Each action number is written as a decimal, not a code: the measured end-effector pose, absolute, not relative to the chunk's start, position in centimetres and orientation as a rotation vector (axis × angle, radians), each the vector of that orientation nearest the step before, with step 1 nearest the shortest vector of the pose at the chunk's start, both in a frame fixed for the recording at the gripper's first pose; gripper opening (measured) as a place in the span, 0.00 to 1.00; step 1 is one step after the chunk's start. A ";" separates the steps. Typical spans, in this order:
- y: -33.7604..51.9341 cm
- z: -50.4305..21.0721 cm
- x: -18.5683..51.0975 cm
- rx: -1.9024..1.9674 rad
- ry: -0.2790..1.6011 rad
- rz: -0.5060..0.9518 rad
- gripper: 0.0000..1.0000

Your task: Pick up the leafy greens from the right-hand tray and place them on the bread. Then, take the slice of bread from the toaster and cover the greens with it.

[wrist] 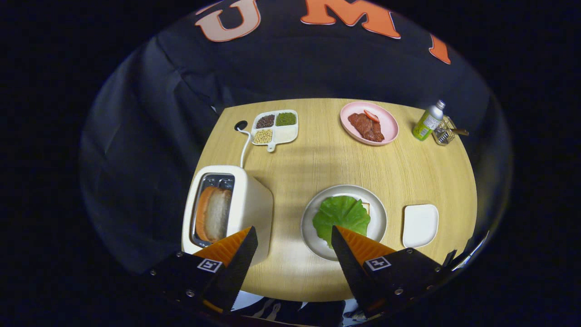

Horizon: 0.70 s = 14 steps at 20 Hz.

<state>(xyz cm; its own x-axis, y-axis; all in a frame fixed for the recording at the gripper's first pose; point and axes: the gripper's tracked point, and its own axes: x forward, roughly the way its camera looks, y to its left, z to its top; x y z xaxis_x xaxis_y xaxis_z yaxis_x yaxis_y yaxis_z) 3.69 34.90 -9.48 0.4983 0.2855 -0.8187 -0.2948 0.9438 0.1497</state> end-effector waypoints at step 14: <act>44.7 -9.2 3.6 -0.098 1.021 0.433 0.91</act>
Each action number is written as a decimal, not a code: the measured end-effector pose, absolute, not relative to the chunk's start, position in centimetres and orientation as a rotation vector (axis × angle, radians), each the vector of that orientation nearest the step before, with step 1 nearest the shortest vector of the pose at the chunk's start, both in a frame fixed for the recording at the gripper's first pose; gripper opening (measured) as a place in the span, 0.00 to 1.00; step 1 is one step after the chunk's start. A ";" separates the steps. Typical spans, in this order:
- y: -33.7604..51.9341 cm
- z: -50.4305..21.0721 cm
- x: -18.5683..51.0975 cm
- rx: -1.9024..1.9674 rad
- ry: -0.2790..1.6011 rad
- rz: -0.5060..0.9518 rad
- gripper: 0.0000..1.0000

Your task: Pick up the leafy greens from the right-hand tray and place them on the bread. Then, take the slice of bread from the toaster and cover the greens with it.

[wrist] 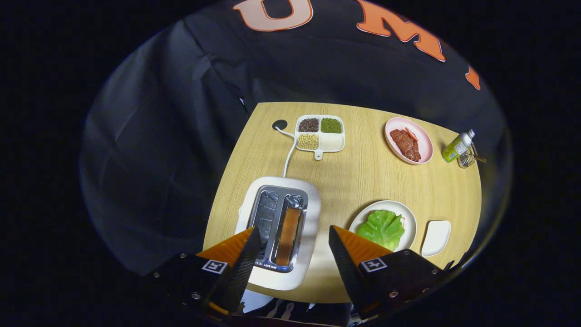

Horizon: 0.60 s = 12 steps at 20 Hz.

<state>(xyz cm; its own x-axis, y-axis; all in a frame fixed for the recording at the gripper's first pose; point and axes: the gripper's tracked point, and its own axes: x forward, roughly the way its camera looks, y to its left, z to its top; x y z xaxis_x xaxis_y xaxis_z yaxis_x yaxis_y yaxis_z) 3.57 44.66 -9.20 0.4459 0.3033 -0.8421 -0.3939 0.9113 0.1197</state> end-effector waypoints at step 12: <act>46.1 -12.5 3.8 -0.071 1.089 0.402 0.23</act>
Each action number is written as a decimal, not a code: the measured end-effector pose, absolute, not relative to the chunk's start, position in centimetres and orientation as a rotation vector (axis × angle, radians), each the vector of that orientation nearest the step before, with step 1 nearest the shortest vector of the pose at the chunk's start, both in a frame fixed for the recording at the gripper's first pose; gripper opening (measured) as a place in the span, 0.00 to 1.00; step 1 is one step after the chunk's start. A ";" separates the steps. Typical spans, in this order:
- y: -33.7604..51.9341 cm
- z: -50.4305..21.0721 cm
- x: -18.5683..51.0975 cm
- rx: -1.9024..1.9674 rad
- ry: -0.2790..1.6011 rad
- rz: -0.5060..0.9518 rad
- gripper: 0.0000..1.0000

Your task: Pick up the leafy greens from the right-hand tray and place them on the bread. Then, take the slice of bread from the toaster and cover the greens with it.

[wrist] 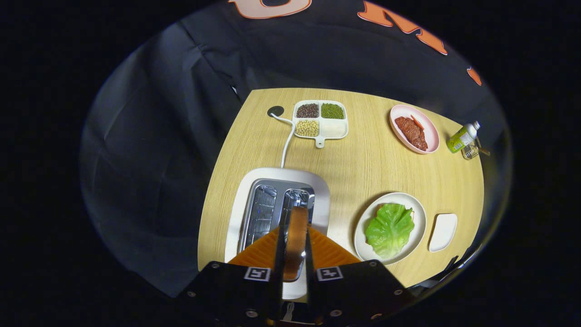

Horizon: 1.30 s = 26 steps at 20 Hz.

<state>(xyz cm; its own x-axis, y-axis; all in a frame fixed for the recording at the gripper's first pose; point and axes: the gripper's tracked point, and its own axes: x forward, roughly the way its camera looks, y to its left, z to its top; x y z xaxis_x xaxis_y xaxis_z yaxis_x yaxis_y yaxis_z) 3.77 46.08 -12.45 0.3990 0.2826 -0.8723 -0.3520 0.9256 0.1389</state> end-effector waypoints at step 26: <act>37.8 -1.6 2.8 0.164 0.890 0.469 0.09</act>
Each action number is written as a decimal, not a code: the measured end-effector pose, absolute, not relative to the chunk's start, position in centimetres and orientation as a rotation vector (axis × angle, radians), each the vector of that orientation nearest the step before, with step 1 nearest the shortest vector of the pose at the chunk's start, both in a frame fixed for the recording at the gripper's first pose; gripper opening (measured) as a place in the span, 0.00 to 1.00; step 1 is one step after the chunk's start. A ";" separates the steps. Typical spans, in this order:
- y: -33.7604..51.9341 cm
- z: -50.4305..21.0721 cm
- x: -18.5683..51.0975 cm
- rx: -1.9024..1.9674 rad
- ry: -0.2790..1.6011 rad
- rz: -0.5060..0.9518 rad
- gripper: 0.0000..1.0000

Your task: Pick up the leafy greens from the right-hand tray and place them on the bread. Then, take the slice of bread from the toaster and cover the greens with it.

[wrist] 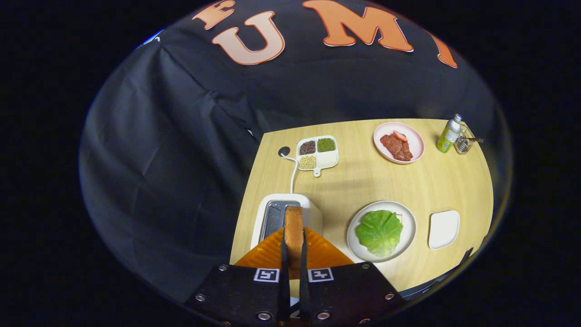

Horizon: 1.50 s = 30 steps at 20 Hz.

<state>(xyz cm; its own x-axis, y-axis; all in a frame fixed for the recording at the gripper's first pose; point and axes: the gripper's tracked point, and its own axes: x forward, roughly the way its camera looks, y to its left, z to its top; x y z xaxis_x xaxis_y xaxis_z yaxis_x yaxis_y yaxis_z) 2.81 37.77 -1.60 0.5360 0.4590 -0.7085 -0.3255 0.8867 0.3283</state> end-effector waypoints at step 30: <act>26.5 -20.2 9.2 0.224 1.094 0.658 0.09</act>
<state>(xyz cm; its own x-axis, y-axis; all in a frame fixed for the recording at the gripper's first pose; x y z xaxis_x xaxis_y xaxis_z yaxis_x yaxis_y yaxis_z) 9.17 26.47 -20.18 0.2926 0.5950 -0.7485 -0.3825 0.7903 0.4787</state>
